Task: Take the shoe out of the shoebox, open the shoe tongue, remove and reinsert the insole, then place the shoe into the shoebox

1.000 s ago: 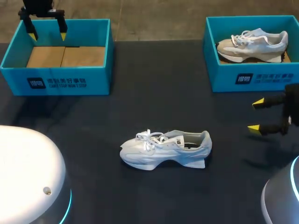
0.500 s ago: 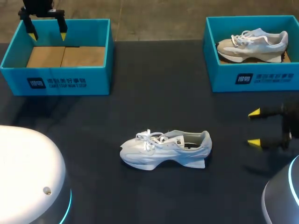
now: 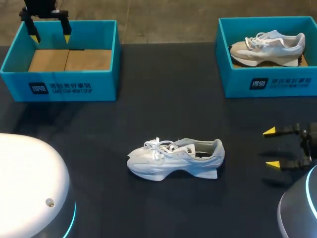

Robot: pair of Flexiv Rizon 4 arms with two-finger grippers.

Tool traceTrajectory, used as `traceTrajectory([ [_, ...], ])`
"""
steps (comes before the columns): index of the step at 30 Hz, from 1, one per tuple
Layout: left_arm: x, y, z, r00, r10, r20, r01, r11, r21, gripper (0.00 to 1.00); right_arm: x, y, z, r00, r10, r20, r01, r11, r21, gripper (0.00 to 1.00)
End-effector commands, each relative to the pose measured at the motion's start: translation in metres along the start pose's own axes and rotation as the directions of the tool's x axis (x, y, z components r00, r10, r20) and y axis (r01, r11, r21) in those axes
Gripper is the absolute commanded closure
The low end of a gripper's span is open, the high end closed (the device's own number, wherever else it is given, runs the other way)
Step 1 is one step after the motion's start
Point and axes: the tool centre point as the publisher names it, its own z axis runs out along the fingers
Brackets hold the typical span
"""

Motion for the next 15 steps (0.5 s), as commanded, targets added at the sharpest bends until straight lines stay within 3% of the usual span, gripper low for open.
traceTrajectory([
  [1,0.0,0.0,0.0,1.0,0.0,0.001,0.0,1.0,0.0,0.0,0.0,0.003,0.001,1.0,0.0,0.002,0.0,1.0,0.008,0.0],
  [4,0.0,0.0,0.0,1.0,0.0,0.001,0.0,1.0,0.0,0.0,0.0,0.003,0.001,1.0,0.0,0.002,0.0,1.0,0.008,0.0],
  [9,0.0,0.0,0.0,1.0,0.0,0.001,0.0,1.0,0.0,0.0,0.014,-0.007,0.026,0.993,0.119,0.019,-0.121,0.989,0.087,0.0],
  [15,0.0,0.0,0.0,1.0,0.0,0.001,0.0,1.0,0.0,0.0,0.025,-0.012,0.044,0.979,0.203,0.013,-0.203,0.978,0.055,0.0],
])
